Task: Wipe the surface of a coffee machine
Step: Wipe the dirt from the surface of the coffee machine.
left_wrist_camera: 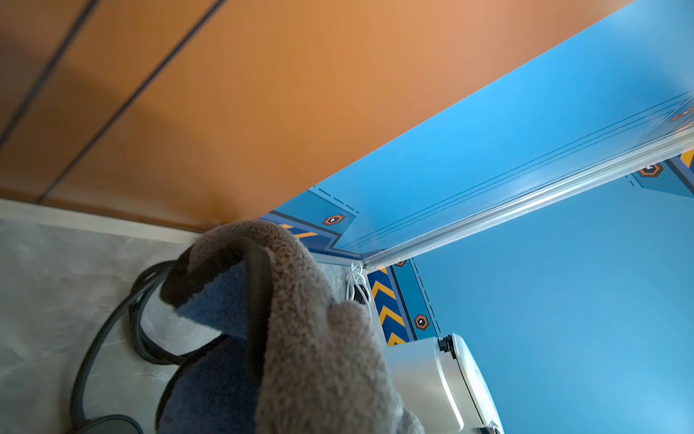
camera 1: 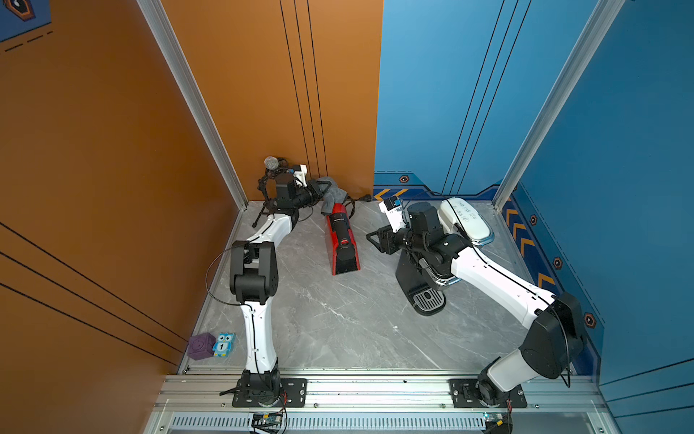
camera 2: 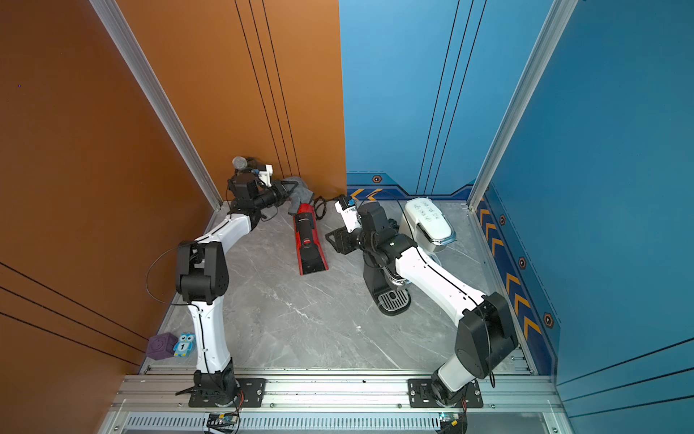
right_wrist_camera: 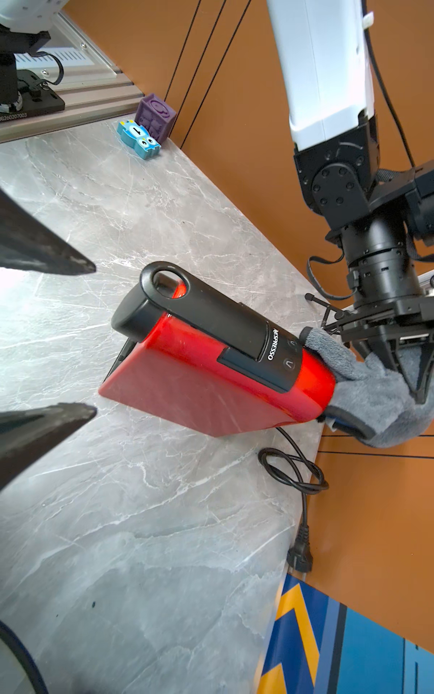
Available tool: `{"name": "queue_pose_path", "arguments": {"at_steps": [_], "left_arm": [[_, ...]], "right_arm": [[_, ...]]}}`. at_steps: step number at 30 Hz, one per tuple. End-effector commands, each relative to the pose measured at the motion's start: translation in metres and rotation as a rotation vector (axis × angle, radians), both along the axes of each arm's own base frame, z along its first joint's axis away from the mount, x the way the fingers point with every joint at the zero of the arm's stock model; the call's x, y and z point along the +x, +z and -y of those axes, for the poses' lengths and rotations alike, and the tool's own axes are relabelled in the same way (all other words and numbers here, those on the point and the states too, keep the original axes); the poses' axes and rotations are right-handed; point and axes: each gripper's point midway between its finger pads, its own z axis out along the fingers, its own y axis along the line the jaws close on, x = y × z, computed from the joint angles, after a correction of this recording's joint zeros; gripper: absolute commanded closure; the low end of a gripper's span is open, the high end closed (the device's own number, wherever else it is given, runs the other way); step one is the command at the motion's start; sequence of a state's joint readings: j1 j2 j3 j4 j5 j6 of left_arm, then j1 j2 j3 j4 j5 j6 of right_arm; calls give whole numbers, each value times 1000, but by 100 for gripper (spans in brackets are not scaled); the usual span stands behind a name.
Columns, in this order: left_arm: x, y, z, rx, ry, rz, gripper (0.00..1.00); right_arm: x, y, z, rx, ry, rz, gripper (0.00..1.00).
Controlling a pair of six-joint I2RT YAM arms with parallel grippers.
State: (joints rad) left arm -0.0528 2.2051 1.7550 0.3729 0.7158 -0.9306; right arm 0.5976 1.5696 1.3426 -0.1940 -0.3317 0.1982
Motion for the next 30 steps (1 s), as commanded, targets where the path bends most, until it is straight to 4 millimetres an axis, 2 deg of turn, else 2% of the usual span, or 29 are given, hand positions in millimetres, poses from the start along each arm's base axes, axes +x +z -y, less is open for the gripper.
{"name": "queue_pose_path", "arguments": {"at_steps": [1,5,10,14,19,21,23,25,30], "left_arm": [[-8,-22,6,-9,-62,-40,100],[-35,-57,15,28,-91,-102,100],[-65,-119,11,75,-86,-220,100],[-76,-146,16,96,-110,-257,100],[-80,-170,14,110,-112,-293,100],[-82,-172,14,115,-111,-296,100],[-82,-164,15,115,-112,-282,100],[-77,-140,14,105,-108,-240,100],[-62,-64,13,57,-90,-123,100]], "right_arm": [[-7,10,9,-41,-23,33,45],[-7,9,9,-61,-30,40,45],[-7,11,5,-73,-20,50,45],[-7,11,3,-97,-10,56,45],[-10,13,4,-107,-15,68,46],[-10,15,7,-111,-22,73,46],[-11,15,9,-116,-28,76,46],[-12,16,11,-122,-34,81,46],[-11,13,10,-125,-34,75,46]]}}
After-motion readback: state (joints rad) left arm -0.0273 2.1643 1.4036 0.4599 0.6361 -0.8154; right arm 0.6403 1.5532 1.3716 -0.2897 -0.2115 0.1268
